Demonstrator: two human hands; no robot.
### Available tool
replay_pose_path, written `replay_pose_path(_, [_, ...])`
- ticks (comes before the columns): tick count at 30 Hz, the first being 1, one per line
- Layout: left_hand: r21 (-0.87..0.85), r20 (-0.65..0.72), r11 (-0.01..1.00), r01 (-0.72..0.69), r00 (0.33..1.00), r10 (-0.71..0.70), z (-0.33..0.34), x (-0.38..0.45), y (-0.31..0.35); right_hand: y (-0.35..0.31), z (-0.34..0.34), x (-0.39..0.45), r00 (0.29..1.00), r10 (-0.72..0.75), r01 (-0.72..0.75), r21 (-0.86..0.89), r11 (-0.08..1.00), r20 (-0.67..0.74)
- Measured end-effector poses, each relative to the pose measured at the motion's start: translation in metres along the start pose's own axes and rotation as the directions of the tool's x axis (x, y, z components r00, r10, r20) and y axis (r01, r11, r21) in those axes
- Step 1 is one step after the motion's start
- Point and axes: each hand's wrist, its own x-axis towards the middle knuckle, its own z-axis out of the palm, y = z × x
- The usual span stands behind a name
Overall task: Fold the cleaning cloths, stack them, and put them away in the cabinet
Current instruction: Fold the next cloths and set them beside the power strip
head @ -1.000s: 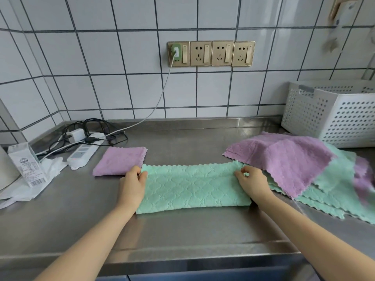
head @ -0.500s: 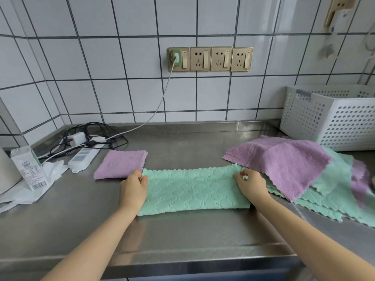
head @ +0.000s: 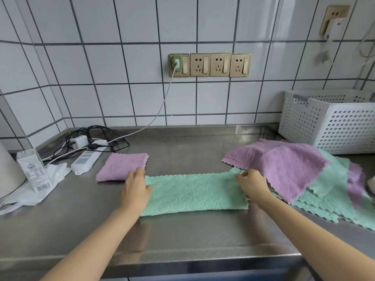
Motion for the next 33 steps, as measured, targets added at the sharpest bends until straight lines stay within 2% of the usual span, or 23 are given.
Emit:
replay_pose_path(1, [0.109,-0.043,0.987,-0.117,0.992,0.122,-0.004,-0.008,0.003,-0.003,-0.004,-0.006,0.995,-0.090,0.087,-0.082,0.993,-0.036])
replay_pose_path(2, [0.140,-0.094,0.953,-0.270,0.954,0.284,-0.006,-0.017,0.008,-0.006,-0.006,-0.014,0.968,-0.234,0.209,-0.225,0.952,-0.091])
replay_pose_path(3, [0.113,-0.063,0.909,-0.402,0.910,0.410,-0.007,-0.027,0.015,-0.009,-0.005,-0.024,0.894,-0.427,0.351,-0.380,0.856,-0.134])
replay_pose_path(4, [0.051,0.029,0.865,-0.500,0.866,0.499,-0.008,-0.037,0.024,-0.014,-0.001,-0.035,0.786,-0.606,0.487,-0.482,0.728,-0.121])
replay_pose_path(6, [-0.034,0.288,0.816,-0.577,0.776,0.561,0.000,-0.052,0.040,-0.019,0.014,-0.057,0.615,-0.786,0.716,-0.463,0.522,0.065])
replay_pose_path(8, [0.005,0.439,0.806,-0.591,0.726,0.530,0.010,-0.059,0.047,-0.013,0.030,-0.071,0.535,-0.805,0.820,-0.386,0.422,0.255])
replay_pose_path(10, [0.037,0.480,0.810,-0.586,0.721,0.500,0.013,-0.063,0.044,0.000,0.033,-0.077,0.515,-0.780,0.844,-0.368,0.390,0.356])
replay_pose_path(12, [0.045,0.502,0.816,-0.577,0.719,0.481,0.007,-0.069,0.034,0.016,0.025,-0.077,0.526,-0.757,0.845,-0.340,0.413,0.387])
replay_pose_path(14, [0.029,0.534,0.828,-0.560,0.709,0.461,-0.001,-0.076,0.023,0.029,0.013,-0.075,0.507,-0.791,0.850,-0.354,0.391,0.343])
replay_pose_path(18, [0.038,0.592,0.865,-0.500,0.709,0.384,-0.019,-0.083,0.005,0.043,-0.010,-0.069,0.520,-0.812,0.821,-0.418,0.389,0.266])
replay_pose_path(23, [0.366,0.594,0.835,-0.410,0.794,0.129,-0.032,-0.092,0.013,0.059,-0.014,-0.057,0.562,-0.770,0.771,-0.529,0.355,0.302])
replay_pose_path(25, [0.359,0.579,0.824,-0.437,0.797,0.170,-0.032,-0.099,0.029,0.057,-0.014,-0.056,0.579,-0.743,0.755,-0.565,0.333,0.335])
replay_pose_path(28, [0.167,0.562,0.823,-0.544,0.738,0.374,-0.022,-0.109,0.048,0.036,-0.019,-0.067,0.582,-0.771,0.731,-0.581,0.358,0.257])
replay_pose_path(31, [-0.001,0.435,0.820,-0.573,0.738,0.516,-0.009,-0.118,0.064,0.007,-0.023,-0.103,0.479,-0.849,0.815,-0.473,0.335,0.224])
replay_pose_path(33, [-0.121,0.354,0.824,-0.553,0.752,0.556,-0.001,-0.118,0.074,-0.009,-0.028,-0.130,0.397,-0.867,0.892,-0.348,0.287,0.302])
